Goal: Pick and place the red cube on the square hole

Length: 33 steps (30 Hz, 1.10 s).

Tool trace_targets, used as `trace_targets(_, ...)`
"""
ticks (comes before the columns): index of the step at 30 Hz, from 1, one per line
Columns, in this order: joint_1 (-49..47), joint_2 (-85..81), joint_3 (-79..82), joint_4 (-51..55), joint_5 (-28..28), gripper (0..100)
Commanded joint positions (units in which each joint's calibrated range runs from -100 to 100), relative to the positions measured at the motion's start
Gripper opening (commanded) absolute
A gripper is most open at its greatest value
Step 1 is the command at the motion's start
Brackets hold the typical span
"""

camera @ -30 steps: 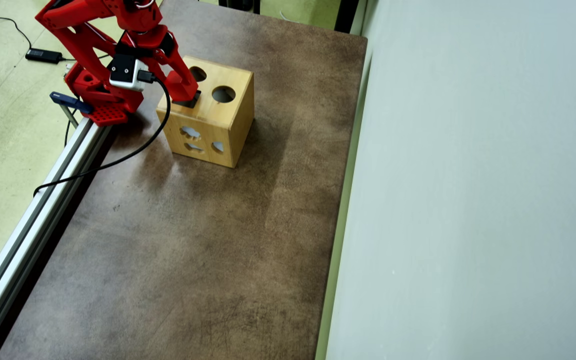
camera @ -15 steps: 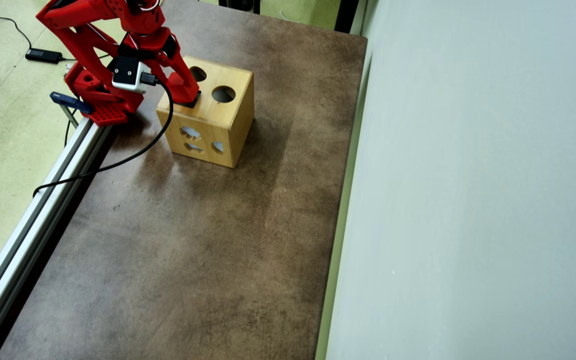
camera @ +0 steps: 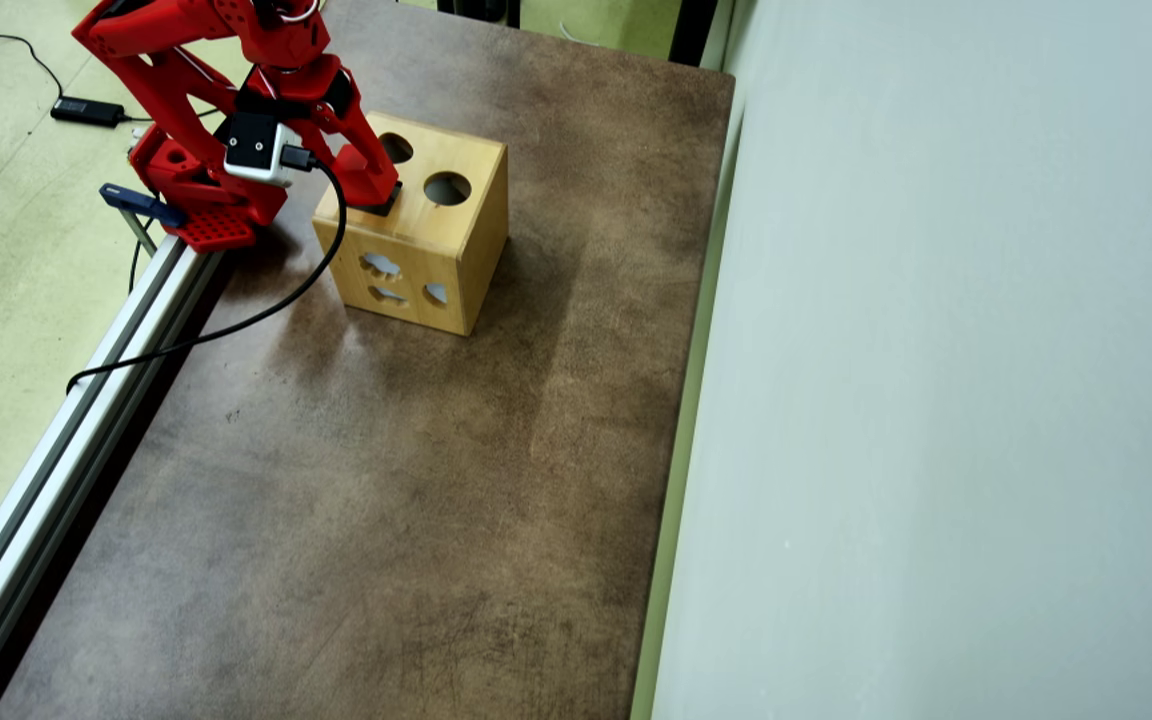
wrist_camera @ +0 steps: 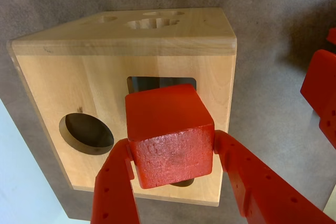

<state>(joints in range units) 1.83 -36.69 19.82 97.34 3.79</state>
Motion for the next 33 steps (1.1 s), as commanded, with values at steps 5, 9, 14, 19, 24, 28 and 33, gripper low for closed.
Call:
trace_targets(5, -0.3, -0.8, -0.3, 0.4, 0.0, 8)
trace_targets(9, -0.3, -0.8, -0.3, 0.4, 0.1, 8)
trace_targets(14, -0.3, -0.8, -0.2, 0.4, 0.4, 8)
trace_targets(19, -0.4, -1.6, -0.1, 0.3, 0.5, 13)
trace_targets(24, -0.4, -1.9, -0.2, 0.3, 0.5, 36)
trace_targets(28, -0.4, -1.2, -0.3, 0.4, 0.4, 58)
trace_targets(33, -0.4, -1.1, -0.3, 0.4, 0.4, 81)
